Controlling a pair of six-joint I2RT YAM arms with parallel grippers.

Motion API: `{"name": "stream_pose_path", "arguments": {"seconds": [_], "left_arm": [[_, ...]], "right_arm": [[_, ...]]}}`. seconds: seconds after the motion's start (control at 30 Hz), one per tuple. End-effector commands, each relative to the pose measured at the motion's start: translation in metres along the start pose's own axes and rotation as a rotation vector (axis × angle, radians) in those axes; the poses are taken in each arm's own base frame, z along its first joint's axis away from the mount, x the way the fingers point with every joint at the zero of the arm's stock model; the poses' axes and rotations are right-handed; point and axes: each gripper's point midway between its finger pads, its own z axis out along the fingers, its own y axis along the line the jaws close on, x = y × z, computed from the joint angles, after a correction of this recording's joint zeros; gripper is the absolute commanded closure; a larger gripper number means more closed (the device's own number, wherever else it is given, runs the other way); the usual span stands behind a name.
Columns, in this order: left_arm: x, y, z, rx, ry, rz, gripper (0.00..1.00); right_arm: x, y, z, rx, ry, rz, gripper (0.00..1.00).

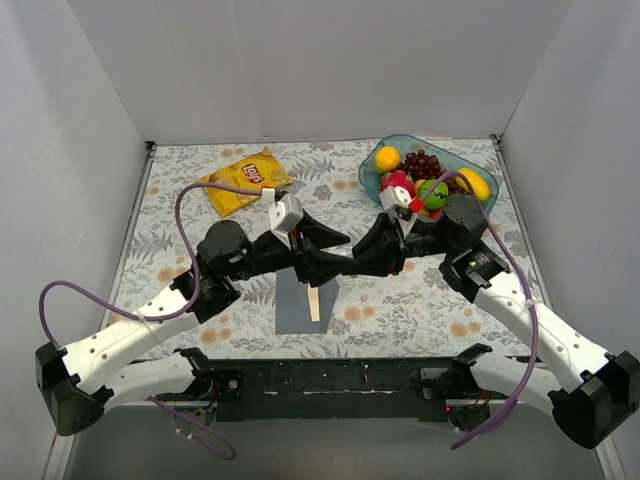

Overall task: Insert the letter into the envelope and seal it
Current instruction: Unscrew the solid glue.

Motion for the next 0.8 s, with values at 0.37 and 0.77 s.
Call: {"name": "stream_pose_path", "arguments": {"seconds": [0.37, 0.77], "left_arm": [[-0.051, 0.082, -0.064, -0.59, -0.317, -0.016, 0.1], [-0.046, 0.1, -0.09, -0.726, -0.374, -0.035, 0.07]], "right_arm": [[-0.021, -0.046, -0.002, 0.32, -0.108, 0.149, 0.99], [-0.034, -0.065, -0.013, 0.517, -0.298, 0.581, 0.99]]}}
